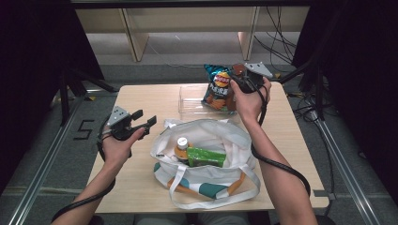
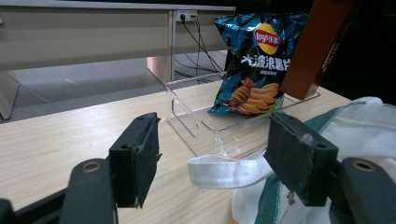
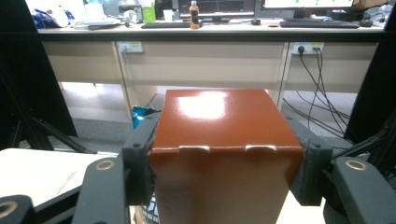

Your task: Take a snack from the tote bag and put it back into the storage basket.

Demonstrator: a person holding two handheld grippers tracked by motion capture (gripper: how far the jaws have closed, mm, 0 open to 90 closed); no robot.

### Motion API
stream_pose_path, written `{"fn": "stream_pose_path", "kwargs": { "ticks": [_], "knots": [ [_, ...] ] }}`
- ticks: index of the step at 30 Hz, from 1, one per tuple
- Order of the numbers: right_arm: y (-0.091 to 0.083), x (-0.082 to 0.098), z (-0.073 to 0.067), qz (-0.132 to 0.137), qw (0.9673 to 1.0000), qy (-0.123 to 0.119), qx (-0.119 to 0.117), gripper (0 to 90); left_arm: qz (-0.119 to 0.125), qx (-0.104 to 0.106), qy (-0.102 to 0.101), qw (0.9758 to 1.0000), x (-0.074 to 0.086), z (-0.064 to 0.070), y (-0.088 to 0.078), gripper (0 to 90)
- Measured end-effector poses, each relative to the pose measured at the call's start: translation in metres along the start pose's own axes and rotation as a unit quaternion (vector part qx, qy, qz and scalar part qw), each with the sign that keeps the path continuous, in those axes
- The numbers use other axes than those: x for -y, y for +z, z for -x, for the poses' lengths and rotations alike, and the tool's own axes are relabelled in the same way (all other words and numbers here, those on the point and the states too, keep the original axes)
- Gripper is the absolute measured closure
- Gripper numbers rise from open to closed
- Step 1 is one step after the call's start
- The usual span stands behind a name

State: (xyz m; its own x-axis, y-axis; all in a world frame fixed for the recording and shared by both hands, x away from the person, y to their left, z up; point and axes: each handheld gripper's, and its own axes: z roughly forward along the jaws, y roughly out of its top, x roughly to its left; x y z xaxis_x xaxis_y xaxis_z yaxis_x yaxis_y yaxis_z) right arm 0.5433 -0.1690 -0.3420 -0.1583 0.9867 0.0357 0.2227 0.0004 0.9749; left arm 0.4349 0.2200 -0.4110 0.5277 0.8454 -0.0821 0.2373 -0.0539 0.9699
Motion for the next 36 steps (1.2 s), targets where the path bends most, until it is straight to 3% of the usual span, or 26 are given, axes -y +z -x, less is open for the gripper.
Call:
{"fn": "stream_pose_path", "kwargs": {
  "ticks": [2, 4, 21, 30, 32, 36],
  "knots": [
    [0.001, 0.001, -0.001, -0.007, 0.9999, 0.012, 0.006, 39.4, 0.000, 0.001, -0.002, 1.0000, 0.000, 0.000, 0.000, 33.7],
    [0.003, 0.002, 0.001, -0.006, 1.0000, 0.000, 0.005, 39.3, 0.000, 0.001, -0.001, 1.0000, 0.000, 0.000, 0.000, 33.7],
    [0.007, 0.009, 0.000, -0.021, 0.9996, 0.013, 0.011, 39.1, -0.001, 0.001, -0.003, 1.0000, 0.001, 0.001, 0.001, 33.8],
    [0.014, 0.015, 0.001, -0.029, 0.9995, 0.010, 0.013, 39.0, 0.000, 0.002, -0.001, 1.0000, 0.001, 0.001, 0.001, 33.8],
    [0.016, 0.015, 0.002, -0.027, 0.9996, -0.001, 0.013, 39.0, 0.000, 0.002, -0.001, 1.0000, 0.001, 0.001, 0.001, 33.8],
    [0.017, 0.015, 0.002, -0.033, 0.9993, 0.013, 0.014, 39.0, 0.000, 0.003, 0.001, 1.0000, 0.001, 0.001, 0.001, 33.8]
  ]
}}
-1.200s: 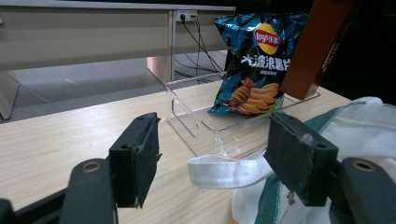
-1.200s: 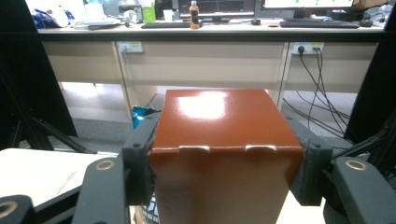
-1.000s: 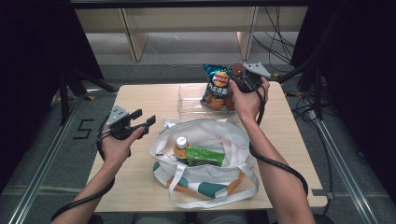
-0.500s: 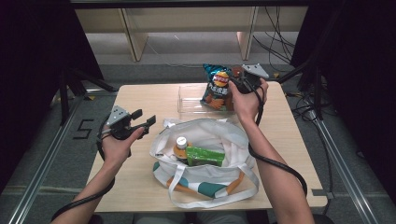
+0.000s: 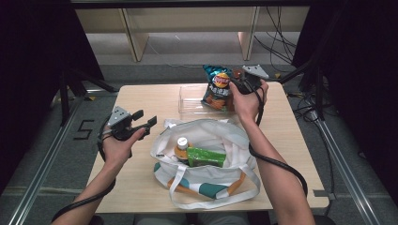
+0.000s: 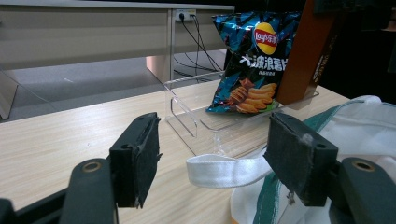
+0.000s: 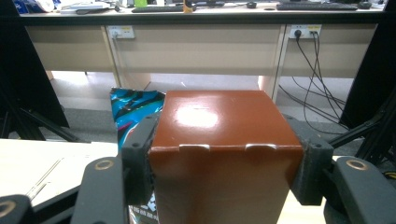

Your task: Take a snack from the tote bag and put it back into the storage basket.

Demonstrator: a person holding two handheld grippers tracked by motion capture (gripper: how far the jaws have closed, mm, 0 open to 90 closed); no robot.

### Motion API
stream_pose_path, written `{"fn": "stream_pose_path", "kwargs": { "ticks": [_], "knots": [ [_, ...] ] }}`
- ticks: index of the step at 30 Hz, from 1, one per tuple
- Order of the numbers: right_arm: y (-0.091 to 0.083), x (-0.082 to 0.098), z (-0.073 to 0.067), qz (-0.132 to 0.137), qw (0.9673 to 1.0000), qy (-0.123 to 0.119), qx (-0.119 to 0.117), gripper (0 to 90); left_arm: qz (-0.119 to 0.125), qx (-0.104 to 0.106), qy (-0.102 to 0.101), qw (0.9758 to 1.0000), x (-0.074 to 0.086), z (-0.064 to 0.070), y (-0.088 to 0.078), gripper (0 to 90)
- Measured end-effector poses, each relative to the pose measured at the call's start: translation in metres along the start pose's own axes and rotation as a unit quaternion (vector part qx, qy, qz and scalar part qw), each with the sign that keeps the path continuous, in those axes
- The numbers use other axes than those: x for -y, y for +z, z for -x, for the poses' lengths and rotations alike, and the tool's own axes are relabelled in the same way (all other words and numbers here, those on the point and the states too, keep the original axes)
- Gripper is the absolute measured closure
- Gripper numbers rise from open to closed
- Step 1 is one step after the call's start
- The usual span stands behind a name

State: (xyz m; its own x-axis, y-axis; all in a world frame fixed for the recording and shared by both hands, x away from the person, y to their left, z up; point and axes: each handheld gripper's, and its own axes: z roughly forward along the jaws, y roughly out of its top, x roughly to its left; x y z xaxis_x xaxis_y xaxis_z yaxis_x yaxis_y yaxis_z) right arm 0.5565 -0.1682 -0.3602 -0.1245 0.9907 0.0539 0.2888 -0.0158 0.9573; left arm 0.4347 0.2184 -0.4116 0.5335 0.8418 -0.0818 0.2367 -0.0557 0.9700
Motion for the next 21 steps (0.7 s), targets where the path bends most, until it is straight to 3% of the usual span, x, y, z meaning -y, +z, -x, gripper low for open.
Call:
{"fn": "stream_pose_path", "kwargs": {
  "ticks": [2, 4, 8, 9, 10, 21],
  "knots": [
    [0.001, 0.001, 0.001, 0.003, 1.0000, -0.008, 0.001, 39.0, -0.001, 0.000, 0.004, 1.0000, 0.000, 0.000, 0.000, 33.9],
    [0.001, 0.003, 0.000, -0.006, 0.9999, 0.008, 0.002, 39.0, -0.001, 0.000, 0.001, 1.0000, 0.000, 0.001, 0.000, 33.9],
    [0.006, 0.008, 0.002, -0.014, 0.9999, 0.005, 0.005, 39.0, -0.001, 0.000, 0.001, 1.0000, 0.000, 0.000, 0.000, 33.9],
    [0.007, 0.009, 0.002, -0.013, 0.9999, 0.007, 0.004, 39.0, 0.006, 0.006, 0.011, 0.9999, 0.000, -0.003, 0.002, 33.9],
    [0.008, 0.009, 0.002, -0.016, 0.9998, 0.007, 0.005, 39.0, -0.001, -0.001, 0.000, 1.0000, 0.001, -0.001, 0.001, 33.9],
    [0.013, 0.018, 0.002, -0.019, 0.9998, 0.004, 0.007, 38.9, -0.001, 0.000, 0.001, 1.0000, -0.001, 0.001, 0.000, 33.8]
  ]
}}
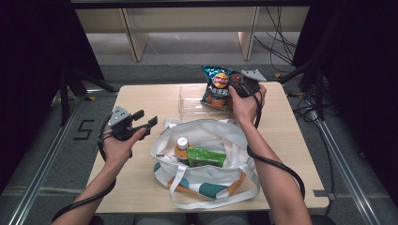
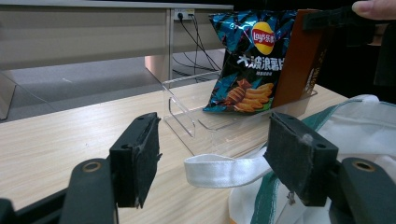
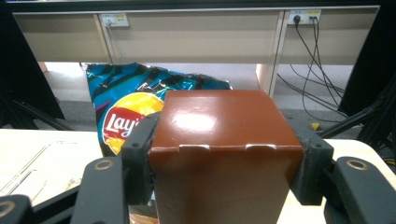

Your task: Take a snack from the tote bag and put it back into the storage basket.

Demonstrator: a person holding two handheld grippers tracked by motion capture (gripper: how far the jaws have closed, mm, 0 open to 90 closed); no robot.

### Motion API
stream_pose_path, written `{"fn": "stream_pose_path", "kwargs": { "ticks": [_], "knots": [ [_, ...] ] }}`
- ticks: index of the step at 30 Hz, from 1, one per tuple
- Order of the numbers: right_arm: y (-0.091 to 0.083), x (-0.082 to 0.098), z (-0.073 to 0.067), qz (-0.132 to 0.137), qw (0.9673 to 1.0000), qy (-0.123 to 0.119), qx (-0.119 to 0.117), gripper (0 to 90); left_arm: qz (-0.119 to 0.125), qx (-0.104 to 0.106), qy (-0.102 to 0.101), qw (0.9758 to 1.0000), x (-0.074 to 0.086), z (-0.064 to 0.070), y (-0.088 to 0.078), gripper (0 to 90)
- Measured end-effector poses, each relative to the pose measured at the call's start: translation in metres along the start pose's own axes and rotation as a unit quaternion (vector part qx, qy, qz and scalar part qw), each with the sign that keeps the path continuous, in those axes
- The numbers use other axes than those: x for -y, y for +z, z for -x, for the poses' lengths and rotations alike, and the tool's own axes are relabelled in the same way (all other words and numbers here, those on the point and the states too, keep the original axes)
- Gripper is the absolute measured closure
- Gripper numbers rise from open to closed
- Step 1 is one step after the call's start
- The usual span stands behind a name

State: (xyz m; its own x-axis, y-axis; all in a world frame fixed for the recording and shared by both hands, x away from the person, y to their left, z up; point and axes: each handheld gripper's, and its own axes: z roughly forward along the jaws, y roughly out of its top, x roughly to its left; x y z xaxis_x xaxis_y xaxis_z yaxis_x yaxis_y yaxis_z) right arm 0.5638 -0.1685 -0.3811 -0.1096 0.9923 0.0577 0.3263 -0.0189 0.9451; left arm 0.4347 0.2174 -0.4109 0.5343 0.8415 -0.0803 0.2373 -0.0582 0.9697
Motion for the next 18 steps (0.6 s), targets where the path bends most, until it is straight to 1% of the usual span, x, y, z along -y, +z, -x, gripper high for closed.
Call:
{"fn": "stream_pose_path", "kwargs": {
  "ticks": [1, 2, 5, 6, 10, 11, 12, 13, 14, 15, 16, 17, 18],
  "knots": [
    [0.000, 0.000, 0.000, 0.000, 1.0000, -0.003, 0.003, 38.9, 0.000, 0.000, 0.000, 1.0000, 0.000, 0.000, 0.000, 33.9],
    [0.000, 0.000, -0.001, -0.003, 1.0000, 0.003, 0.003, 38.8, 0.000, 0.000, -0.001, 1.0000, 0.000, 0.000, 0.000, 33.9],
    [0.001, 0.000, -0.001, -0.002, 1.0000, 0.001, 0.003, 38.8, 0.000, 0.000, -0.001, 1.0000, 0.000, 0.000, 0.000, 33.8],
    [0.001, 0.000, -0.002, -0.003, 1.0000, 0.004, 0.003, 38.8, -0.001, 0.000, -0.001, 1.0000, 0.000, 0.000, 0.000, 33.9],
    [0.003, 0.002, -0.001, 0.000, 1.0000, -0.009, 0.004, 38.8, 0.001, 0.000, -0.002, 1.0000, 0.000, 0.000, 0.000, 34.0],
    [0.003, 0.003, -0.002, -0.004, 1.0000, -0.006, 0.004, 38.7, 0.000, 0.000, 0.000, 1.0000, 0.000, 0.000, 0.000, 34.0],
    [0.004, 0.004, -0.002, -0.005, 0.9999, -0.009, 0.004, 38.8, 0.000, 0.000, 0.000, 1.0000, 0.000, 0.000, 0.000, 34.0],
    [0.005, 0.006, -0.003, -0.010, 0.9999, -0.005, 0.002, 38.7, -0.001, 0.000, -0.001, 1.0000, 0.000, 0.000, 0.000, 34.0],
    [0.006, 0.007, -0.002, -0.010, 0.9999, -0.012, 0.000, 38.7, -0.001, 0.001, -0.001, 1.0000, 0.001, 0.000, 0.000, 34.0],
    [0.008, 0.009, 0.001, -0.008, 0.9995, -0.031, 0.000, 38.7, 0.000, 0.004, 0.007, 1.0000, 0.001, -0.001, 0.001, 34.0],
    [0.008, 0.012, -0.003, -0.018, 0.9998, -0.004, 0.004, 38.7, -0.002, 0.003, 0.001, 1.0000, 0.002, 0.000, 0.002, 33.9],
    [0.008, 0.014, -0.002, -0.008, 0.9999, -0.008, 0.004, 38.6, -0.002, 0.003, 0.002, 1.0000, 0.002, 0.000, 0.002, 34.0],
    [0.008, 0.014, -0.002, -0.008, 0.9999, -0.009, 0.004, 38.6, -0.002, 0.003, 0.001, 1.0000, 0.002, 0.000, 0.002, 34.0]
  ]
}}
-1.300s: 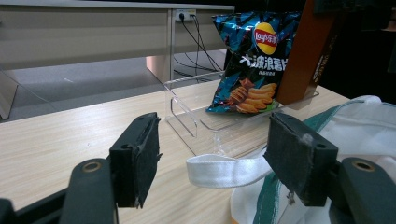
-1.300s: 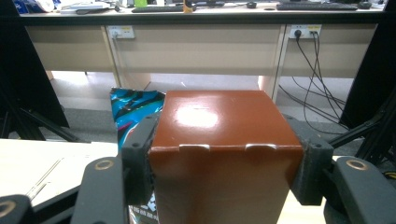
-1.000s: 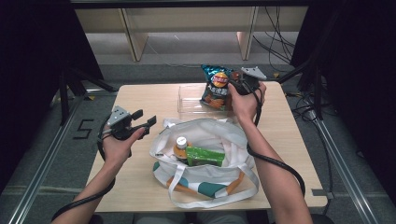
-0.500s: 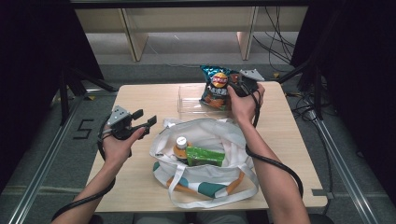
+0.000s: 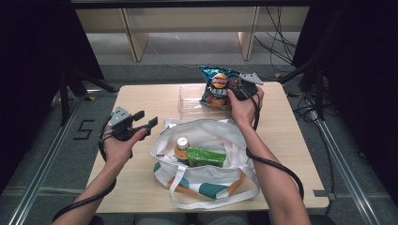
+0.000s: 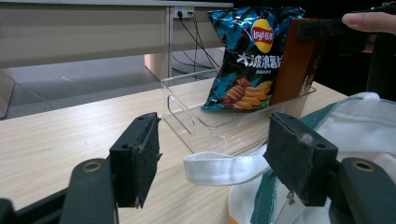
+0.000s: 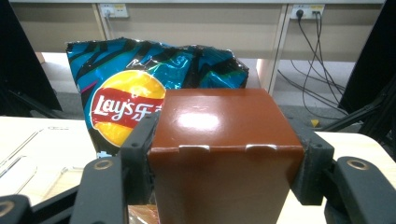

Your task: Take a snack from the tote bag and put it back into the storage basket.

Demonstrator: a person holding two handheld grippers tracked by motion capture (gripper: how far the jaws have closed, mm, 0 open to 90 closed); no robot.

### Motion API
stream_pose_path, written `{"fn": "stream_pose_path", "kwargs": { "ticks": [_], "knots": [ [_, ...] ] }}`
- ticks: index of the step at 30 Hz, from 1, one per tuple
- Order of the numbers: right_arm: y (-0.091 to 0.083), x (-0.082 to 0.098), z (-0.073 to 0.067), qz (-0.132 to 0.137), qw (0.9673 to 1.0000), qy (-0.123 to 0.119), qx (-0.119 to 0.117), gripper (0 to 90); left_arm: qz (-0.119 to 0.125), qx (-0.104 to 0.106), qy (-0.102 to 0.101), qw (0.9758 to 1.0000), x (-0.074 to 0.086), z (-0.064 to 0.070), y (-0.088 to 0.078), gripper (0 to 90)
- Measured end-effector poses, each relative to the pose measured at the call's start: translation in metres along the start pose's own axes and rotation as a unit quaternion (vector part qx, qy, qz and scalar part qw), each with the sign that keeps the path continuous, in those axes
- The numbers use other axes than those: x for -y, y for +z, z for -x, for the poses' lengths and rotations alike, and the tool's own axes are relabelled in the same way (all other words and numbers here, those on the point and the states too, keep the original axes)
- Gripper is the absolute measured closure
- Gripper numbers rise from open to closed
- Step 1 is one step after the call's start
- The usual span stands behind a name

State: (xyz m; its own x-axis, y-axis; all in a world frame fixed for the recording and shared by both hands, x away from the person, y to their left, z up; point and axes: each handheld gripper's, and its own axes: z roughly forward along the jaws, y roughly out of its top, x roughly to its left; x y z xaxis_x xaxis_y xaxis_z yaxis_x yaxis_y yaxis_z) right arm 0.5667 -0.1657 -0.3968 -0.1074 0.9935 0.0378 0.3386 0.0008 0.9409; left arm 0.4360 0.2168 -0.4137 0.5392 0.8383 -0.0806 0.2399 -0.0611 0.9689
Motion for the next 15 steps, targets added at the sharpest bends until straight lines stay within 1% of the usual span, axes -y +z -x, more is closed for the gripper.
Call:
{"fn": "stream_pose_path", "kwargs": {
  "ticks": [1, 2, 3, 5, 6, 7, 9, 10, 11, 13, 14, 15],
  "knots": [
    [-0.0008, -0.0008, -0.0013, -0.005, 0.9999, 0.009, -0.003, 38.6, -0.001, 0.000, 0.004, 1.0000, -0.0003, -0.0006, 0.0000, 33.9],
    [-0.0001, -0.0015, 0.0010, -0.005, 1.0000, -0.006, -0.006, 38.5, 0.000, 0.000, 0.003, 1.0000, -0.0005, -0.0006, -0.0001, 33.9],
    [-0.0005, -0.0013, -0.0009, -0.007, 1.0000, 0.004, -0.002, 38.4, 0.000, -0.001, -0.002, 1.0000, -0.0006, 0.0000, -0.0002, 33.9],
    [-0.0003, -0.0012, -0.0004, -0.006, 1.0000, -0.001, -0.001, 38.1, 0.002, 0.000, 0.002, 1.0000, -0.0012, -0.0003, -0.0005, 33.9],
    [-0.0003, -0.0012, -0.0008, -0.006, 1.0000, 0.001, -0.001, 37.9, 0.002, -0.001, 0.001, 1.0000, -0.0013, 0.0000, -0.0008, 33.9],
    [0.0000, -0.0012, -0.0008, -0.007, 1.0000, -0.002, 0.000, 37.6, 0.002, -0.002, -0.001, 1.0000, -0.0012, 0.0002, -0.0011, 33.9],
    [-0.0002, -0.0011, -0.0015, -0.015, 0.9999, 0.006, -0.004, 37.2, 0.002, -0.002, -0.002, 1.0000, -0.0013, 0.0002, -0.0012, 33.9],
    [-0.0003, -0.0010, -0.0016, -0.014, 0.9999, 0.007, -0.004, 37.2, 0.001, -0.002, -0.002, 1.0000, -0.0012, 0.0004, -0.0012, 33.9],
    [-0.0001, -0.0002, -0.0006, -0.009, 0.9999, -0.004, -0.002, 37.2, 0.002, -0.001, 0.002, 1.0000, -0.0012, -0.0001, -0.0008, 34.0],
    [0.0005, -0.0004, 0.0009, -0.008, 0.9999, -0.011, -0.004, 36.8, -0.001, -0.001, 0.003, 1.0000, -0.0005, 0.0003, -0.0003, 34.0],
    [-0.0008, -0.0003, -0.0014, -0.011, 0.9999, 0.010, -0.002, 36.5, -0.001, 0.000, 0.002, 1.0000, -0.0003, 0.0007, -0.0001, 34.0],
    [-0.0007, -0.0005, -0.0002, -0.009, 1.0000, 0.004, -0.002, 36.1, -0.001, 0.000, 0.003, 1.0000, -0.0002, 0.0006, 0.0000, 34.0]
  ]
}}
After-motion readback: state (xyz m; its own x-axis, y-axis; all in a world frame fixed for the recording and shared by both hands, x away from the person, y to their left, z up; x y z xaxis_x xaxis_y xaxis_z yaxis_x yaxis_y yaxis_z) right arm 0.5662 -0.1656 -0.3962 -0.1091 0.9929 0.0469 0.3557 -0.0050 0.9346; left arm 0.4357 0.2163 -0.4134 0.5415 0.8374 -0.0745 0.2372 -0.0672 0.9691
